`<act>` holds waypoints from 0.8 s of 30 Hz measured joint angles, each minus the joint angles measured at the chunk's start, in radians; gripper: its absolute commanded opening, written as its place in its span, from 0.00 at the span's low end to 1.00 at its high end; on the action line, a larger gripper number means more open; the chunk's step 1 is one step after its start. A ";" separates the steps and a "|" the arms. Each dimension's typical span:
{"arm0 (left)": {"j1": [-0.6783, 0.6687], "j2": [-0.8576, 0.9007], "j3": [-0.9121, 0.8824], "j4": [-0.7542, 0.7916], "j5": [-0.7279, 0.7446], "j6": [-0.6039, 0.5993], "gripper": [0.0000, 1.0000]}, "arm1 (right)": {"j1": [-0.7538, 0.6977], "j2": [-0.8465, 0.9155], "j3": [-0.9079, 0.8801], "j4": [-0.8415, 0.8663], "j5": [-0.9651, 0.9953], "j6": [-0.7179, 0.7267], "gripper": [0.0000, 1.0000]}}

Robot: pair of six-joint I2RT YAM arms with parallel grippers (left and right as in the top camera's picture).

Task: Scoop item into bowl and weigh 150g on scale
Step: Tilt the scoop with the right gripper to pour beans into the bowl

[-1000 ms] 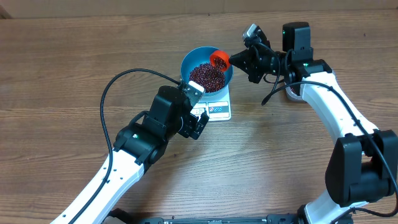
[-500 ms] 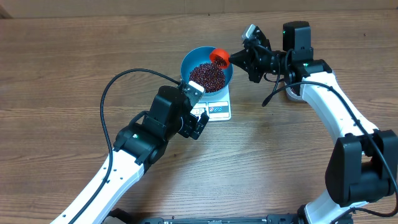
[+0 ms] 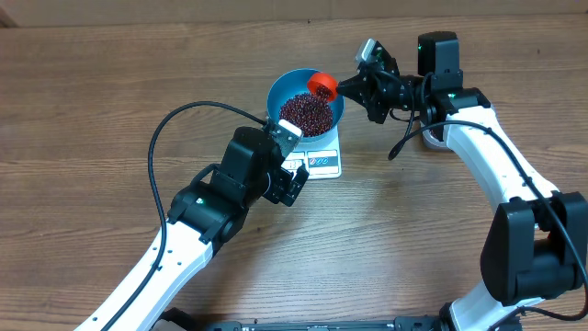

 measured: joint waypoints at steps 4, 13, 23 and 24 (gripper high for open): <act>0.000 0.000 0.000 0.000 0.000 0.000 1.00 | 0.000 0.000 0.000 -0.004 -0.001 0.000 0.04; 0.000 0.000 0.000 0.000 0.000 0.000 1.00 | 0.000 0.000 0.000 -0.006 -0.002 -0.001 0.04; 0.000 0.000 0.000 0.000 0.000 0.000 1.00 | 0.000 0.000 0.000 -0.007 -0.002 0.000 0.04; 0.000 0.000 0.000 0.000 0.000 0.000 1.00 | 0.000 0.000 0.000 -0.008 -0.002 0.000 0.04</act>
